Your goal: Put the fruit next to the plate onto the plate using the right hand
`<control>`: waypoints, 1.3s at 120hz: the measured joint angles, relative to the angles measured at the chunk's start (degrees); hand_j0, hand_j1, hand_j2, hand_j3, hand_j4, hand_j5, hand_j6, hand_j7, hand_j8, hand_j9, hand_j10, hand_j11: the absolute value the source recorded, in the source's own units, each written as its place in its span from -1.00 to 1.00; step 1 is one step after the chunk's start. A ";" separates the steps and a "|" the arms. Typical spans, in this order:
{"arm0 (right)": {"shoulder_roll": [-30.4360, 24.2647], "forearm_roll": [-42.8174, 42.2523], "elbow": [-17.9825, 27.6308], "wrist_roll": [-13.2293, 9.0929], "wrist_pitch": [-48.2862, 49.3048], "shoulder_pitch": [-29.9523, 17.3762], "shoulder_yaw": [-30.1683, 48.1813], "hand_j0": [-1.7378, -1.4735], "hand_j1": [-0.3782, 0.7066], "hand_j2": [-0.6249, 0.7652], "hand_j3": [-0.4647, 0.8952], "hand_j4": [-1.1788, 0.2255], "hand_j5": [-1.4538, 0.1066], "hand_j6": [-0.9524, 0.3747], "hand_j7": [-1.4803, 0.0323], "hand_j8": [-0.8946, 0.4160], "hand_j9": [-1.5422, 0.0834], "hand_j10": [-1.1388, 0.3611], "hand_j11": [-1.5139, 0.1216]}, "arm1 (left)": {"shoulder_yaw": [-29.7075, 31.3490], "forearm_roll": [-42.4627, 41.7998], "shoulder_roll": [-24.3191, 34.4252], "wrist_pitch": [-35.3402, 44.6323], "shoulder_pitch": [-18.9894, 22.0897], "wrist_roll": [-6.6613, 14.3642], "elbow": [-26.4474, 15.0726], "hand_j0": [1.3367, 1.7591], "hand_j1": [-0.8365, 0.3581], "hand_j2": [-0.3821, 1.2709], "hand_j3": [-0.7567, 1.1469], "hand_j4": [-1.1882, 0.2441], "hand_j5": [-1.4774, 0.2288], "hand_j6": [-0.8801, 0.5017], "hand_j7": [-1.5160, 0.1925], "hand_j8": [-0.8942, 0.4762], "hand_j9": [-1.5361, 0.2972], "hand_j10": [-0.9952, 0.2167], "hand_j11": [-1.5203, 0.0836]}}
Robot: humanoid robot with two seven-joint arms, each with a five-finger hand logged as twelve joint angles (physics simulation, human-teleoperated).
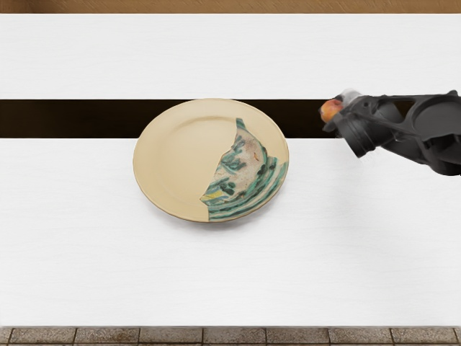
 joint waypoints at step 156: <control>19.66 -0.31 -4.89 0.09 -0.31 0.55 5.64 -0.28 0.21 -0.26 -0.32 -0.03 -0.26 -0.25 -0.16 -0.58 -0.18 -0.33 -0.21 | 0.00 0.00 0.00 0.00 0.00 0.00 0.00 0.52 0.50 -0.48 -0.20 0.32 0.36 -0.08 0.40 -0.05 0.33 0.24 0.50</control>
